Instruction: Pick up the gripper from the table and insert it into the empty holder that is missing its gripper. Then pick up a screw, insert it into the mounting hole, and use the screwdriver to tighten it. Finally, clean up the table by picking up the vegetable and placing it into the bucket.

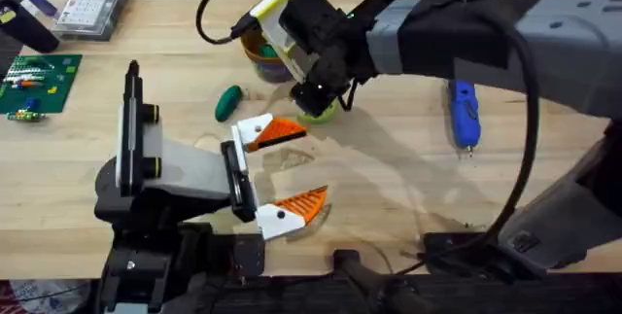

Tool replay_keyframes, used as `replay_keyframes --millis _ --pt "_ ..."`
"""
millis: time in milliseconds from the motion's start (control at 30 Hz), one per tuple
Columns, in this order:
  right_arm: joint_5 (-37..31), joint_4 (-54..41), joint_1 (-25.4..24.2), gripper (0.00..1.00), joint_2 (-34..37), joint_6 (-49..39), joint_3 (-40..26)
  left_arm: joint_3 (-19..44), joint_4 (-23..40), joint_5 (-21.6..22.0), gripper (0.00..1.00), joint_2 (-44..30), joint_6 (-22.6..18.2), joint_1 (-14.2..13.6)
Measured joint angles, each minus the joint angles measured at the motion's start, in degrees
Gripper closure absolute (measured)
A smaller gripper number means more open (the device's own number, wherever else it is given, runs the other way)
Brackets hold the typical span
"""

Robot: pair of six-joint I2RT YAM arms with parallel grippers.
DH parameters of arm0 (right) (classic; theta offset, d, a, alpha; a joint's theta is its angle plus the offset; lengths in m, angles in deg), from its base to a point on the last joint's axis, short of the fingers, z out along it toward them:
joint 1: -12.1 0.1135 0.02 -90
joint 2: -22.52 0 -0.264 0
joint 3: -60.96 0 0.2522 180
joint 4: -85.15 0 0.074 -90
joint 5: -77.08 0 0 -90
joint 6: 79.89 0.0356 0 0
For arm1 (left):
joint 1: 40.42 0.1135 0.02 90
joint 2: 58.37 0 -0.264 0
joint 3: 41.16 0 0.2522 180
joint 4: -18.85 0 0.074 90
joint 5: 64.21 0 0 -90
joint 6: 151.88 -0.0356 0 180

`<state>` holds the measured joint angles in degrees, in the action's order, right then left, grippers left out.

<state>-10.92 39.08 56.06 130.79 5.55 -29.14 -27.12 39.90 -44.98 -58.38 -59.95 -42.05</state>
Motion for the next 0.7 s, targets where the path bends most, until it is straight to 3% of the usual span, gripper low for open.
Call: replay_keyframes --millis 700 --pt "0.02 -2.77 0.0 0.997 -3.01 0.0 0.0 0.0 0.0 0.0 0.014 0.0 0.0 0.0"
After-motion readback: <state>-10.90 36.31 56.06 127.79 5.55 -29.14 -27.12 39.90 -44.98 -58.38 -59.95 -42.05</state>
